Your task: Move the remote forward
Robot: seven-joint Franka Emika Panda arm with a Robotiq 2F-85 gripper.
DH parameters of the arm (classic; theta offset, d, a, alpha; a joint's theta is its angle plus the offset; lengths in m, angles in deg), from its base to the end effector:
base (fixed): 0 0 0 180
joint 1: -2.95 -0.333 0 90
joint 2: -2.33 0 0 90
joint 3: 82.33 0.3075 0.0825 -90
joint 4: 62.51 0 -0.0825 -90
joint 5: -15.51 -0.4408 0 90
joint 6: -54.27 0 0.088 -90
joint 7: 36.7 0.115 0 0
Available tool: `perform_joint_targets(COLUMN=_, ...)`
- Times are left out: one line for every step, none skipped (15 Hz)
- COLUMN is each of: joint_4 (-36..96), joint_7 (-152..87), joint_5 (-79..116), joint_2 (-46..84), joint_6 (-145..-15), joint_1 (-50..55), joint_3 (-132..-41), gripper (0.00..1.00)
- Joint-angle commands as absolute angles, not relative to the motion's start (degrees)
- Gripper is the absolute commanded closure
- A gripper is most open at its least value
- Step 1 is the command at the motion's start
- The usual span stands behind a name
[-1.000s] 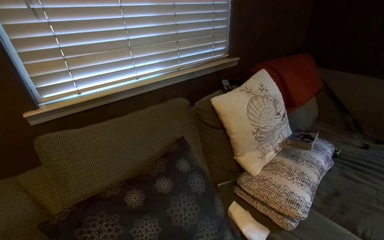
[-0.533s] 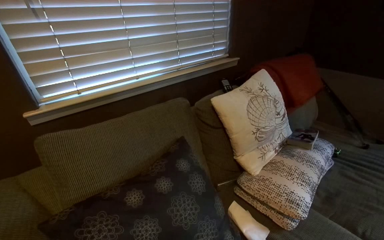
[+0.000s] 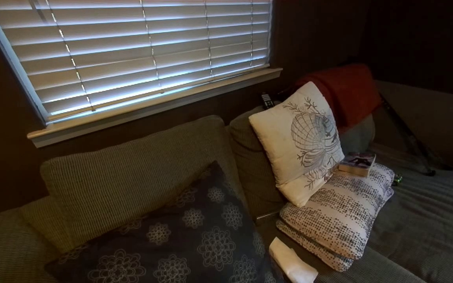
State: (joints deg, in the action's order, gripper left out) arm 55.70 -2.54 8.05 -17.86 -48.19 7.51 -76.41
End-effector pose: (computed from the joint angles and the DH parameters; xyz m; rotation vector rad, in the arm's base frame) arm 0.5160 0.0293 0.5617 -2.8940 0.8963 -0.0675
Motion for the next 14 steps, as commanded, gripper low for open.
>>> perform_joint_targets(joint_4=47.62, joint_7=-4.75, joint_5=12.35, joint_2=-8.85, joint_6=-47.93, joint_1=7.10, joint_3=-76.67, gripper=0.00)
perform_joint_targets(joint_4=46.40, joint_7=-5.78, joint_5=14.19, joint_2=-7.07, joint_6=-47.10, joint_1=6.95, joint_3=-76.80, gripper=0.00)
perform_joint_targets(joint_4=45.07, joint_7=-7.04, joint_5=15.65, joint_2=-5.48, joint_6=-45.94, joint_1=6.74, joint_3=-77.09, gripper=0.00)
perform_joint_targets(joint_4=44.65, joint_7=-8.11, joint_5=16.47, joint_2=-4.51, joint_6=-46.16, joint_1=6.54, joint_3=-77.41, gripper=0.00)
perform_joint_targets(joint_4=48.57, joint_7=-5.97, joint_5=14.52, joint_2=-7.93, joint_6=-48.30, joint_1=6.23, joint_3=-77.65, gripper=0.00)
perform_joint_targets(joint_4=47.70, joint_7=-6.66, joint_5=15.23, joint_2=-6.50, joint_6=-48.26, joint_1=6.11, joint_3=-77.86, gripper=0.00)
perform_joint_targets(joint_4=47.15, joint_7=-7.10, joint_5=15.45, joint_2=-5.55, joint_6=-48.33, joint_1=6.05, joint_3=-78.02, gripper=0.00)
perform_joint_targets(joint_4=46.68, joint_7=-7.34, joint_5=15.50, joint_2=-4.98, joint_6=-48.26, joint_1=6.01, joint_3=-78.12, gripper=0.00)
perform_joint_targets(joint_4=46.43, joint_7=-7.45, joint_5=15.52, joint_2=-4.78, joint_6=-48.21, joint_1=5.99, joint_3=-78.14, gripper=0.00)
perform_joint_targets(joint_4=46.28, joint_7=-7.48, joint_5=15.54, joint_2=-4.78, joint_6=-48.14, joint_1=5.96, joint_3=-78.13, gripper=0.00)
perform_joint_targets(joint_4=46.15, joint_7=-7.50, joint_5=15.54, joint_2=-4.79, joint_6=-48.05, joint_1=5.94, joint_3=-78.13, gripper=0.00)
perform_joint_targets(joint_4=46.04, joint_7=-7.52, joint_5=15.56, joint_2=-4.79, joint_6=-47.91, joint_1=5.92, joint_3=-78.12, gripper=0.00)
perform_joint_targets(joint_4=45.98, joint_7=-7.53, joint_5=15.56, joint_2=-4.79, joint_6=-47.86, joint_1=5.92, joint_3=-78.12, gripper=0.00)
perform_joint_targets(joint_4=45.98, joint_7=-7.53, joint_5=15.57, joint_2=-4.79, joint_6=-47.85, joint_1=5.92, joint_3=-78.12, gripper=0.00)
